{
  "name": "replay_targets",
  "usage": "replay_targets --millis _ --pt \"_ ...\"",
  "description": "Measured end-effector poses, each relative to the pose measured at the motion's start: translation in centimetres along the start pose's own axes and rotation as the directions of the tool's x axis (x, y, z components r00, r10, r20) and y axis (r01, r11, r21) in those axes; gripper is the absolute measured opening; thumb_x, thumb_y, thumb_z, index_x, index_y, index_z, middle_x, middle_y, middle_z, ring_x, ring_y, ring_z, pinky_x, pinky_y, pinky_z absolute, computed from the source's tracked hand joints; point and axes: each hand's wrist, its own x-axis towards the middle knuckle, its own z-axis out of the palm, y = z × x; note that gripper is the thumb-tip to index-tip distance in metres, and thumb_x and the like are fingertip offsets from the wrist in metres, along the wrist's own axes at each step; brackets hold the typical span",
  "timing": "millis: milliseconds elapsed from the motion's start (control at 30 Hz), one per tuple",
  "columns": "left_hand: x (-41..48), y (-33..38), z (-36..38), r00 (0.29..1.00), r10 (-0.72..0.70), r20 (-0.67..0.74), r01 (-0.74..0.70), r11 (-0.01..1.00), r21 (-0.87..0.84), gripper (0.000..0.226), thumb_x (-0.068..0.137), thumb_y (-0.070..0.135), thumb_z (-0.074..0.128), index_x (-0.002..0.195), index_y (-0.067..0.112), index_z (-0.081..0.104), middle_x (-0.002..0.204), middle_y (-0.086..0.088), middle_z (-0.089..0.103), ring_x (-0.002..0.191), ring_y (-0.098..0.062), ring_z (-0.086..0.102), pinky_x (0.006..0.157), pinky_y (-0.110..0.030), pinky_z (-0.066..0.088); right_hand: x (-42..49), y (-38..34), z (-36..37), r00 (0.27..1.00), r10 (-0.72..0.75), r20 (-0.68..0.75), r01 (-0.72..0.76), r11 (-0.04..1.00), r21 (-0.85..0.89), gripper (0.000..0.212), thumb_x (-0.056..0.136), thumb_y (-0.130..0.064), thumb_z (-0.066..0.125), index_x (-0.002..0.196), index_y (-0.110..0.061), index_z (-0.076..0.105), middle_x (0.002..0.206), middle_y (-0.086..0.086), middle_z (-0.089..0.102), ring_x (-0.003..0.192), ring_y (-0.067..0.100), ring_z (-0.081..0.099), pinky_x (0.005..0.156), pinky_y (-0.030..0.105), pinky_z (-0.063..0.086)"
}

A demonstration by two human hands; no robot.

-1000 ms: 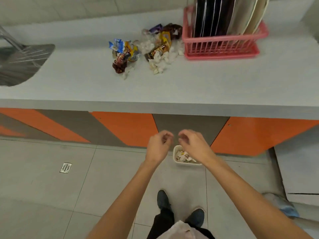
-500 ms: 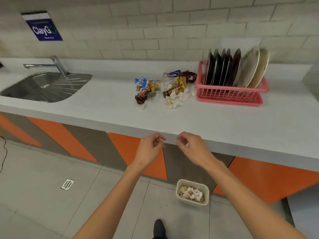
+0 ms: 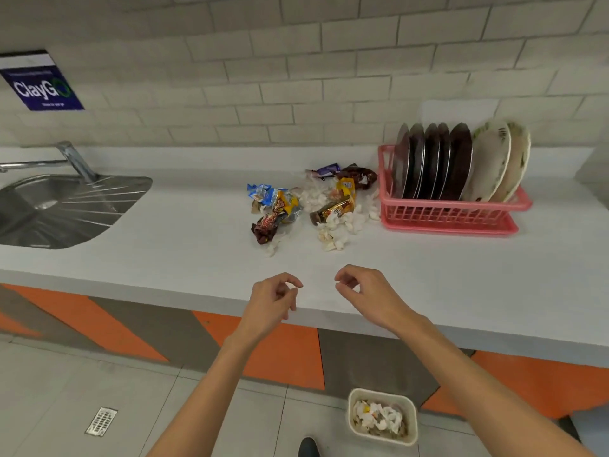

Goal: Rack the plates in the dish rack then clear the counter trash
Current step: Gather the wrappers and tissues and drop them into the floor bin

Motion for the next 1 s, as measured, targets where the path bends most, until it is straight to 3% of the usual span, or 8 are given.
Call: replay_targets --millis 133,233,333,433,567,667,867,1000 --pt "7.4 -2.4 -3.1 0.999 0.005 -0.038 -0.003 0.999 0.053 0.020 0.089 0.009 0.056 0.096 0.025 0.066 0.073 0.001 0.068 0.052 -0.015 0.058 0.054 -0.026 0.049 6.3 -1.1 0.9 0.998 0.058 -0.022 -0.058 0.998 0.034 0.014 0.095 -0.025 0.058 0.104 -0.017 0.065 0.096 -0.002 0.066 0.090 0.011 0.061 0.081 0.024 0.050" --pt "12.8 -4.7 -5.3 0.994 0.040 -0.098 -0.025 0.989 0.143 0.018 0.088 0.017 0.063 0.103 0.026 0.065 0.084 0.009 0.066 0.062 -0.013 0.062 0.064 -0.030 0.052 9.9 -1.7 2.1 0.995 0.097 -0.030 -0.096 0.994 0.045 0.014 0.095 -0.024 0.058 0.103 -0.016 0.066 0.095 -0.001 0.066 0.089 0.012 0.061 0.080 0.023 0.049" --pt "17.4 -6.7 -6.6 0.991 0.059 -0.121 -0.027 0.967 0.255 0.035 0.084 0.022 0.069 0.118 0.021 0.061 0.108 0.002 0.064 0.089 -0.016 0.062 0.076 -0.034 0.053 12.2 -1.9 3.5 0.991 0.128 -0.034 -0.126 0.991 0.054 0.013 0.094 -0.024 0.059 0.102 -0.017 0.066 0.094 -0.002 0.066 0.087 0.010 0.060 0.076 0.019 0.047" --pt "21.4 -8.8 -7.2 0.992 0.058 -0.110 -0.009 0.914 0.405 0.058 0.082 0.030 0.072 0.135 0.020 0.050 0.132 -0.004 0.050 0.119 -0.024 0.049 0.087 -0.042 0.051 13.8 -1.6 4.6 0.988 0.153 -0.029 -0.151 0.987 0.055 0.012 0.094 -0.023 0.059 0.101 -0.017 0.066 0.093 -0.004 0.066 0.086 0.008 0.059 0.074 0.015 0.045" --pt "25.6 -10.9 -6.9 0.999 -0.010 -0.032 0.024 0.889 0.457 0.074 0.081 0.039 0.075 0.145 0.026 0.040 0.149 -0.005 0.034 0.133 -0.030 0.035 0.098 -0.047 0.045 15.4 -0.8 5.0 0.982 0.189 -0.016 -0.188 0.981 0.048 0.012 0.095 -0.023 0.059 0.102 -0.016 0.066 0.094 -0.003 0.066 0.088 0.009 0.060 0.075 0.016 0.046" --pt "26.8 -12.3 -6.3 0.999 -0.029 -0.017 0.034 0.905 0.424 0.065 0.082 0.031 0.075 0.141 0.026 0.049 0.148 -0.007 0.038 0.130 -0.031 0.042 0.100 -0.044 0.046 16.2 -0.2 5.0 0.979 0.205 -0.018 -0.204 0.978 0.051 0.011 0.094 -0.022 0.060 0.101 -0.016 0.067 0.093 -0.003 0.066 0.087 0.009 0.060 0.076 0.016 0.046" --pt "26.7 -12.8 -7.3 0.989 0.055 -0.137 -0.017 0.963 0.269 0.045 0.080 0.009 0.073 0.123 0.019 0.066 0.118 -0.002 0.061 0.100 -0.022 0.062 0.081 -0.026 0.048 18.5 0.3 4.0 0.979 0.201 -0.032 -0.199 0.978 0.061 0.010 0.094 -0.022 0.060 0.100 -0.016 0.066 0.093 -0.003 0.067 0.088 0.011 0.060 0.081 0.024 0.050" --pt "25.9 -11.3 -9.0 0.965 0.034 -0.260 -0.016 0.997 0.071 0.038 0.080 0.010 0.074 0.116 0.021 0.069 0.106 0.002 0.061 0.081 -0.004 0.060 0.070 -0.010 0.045 20.1 -0.1 3.8 0.982 0.172 -0.075 -0.166 0.983 0.085 0.019 0.091 -0.024 0.064 0.109 -0.017 0.064 0.097 -0.002 0.065 0.091 0.010 0.060 0.084 0.029 0.051"
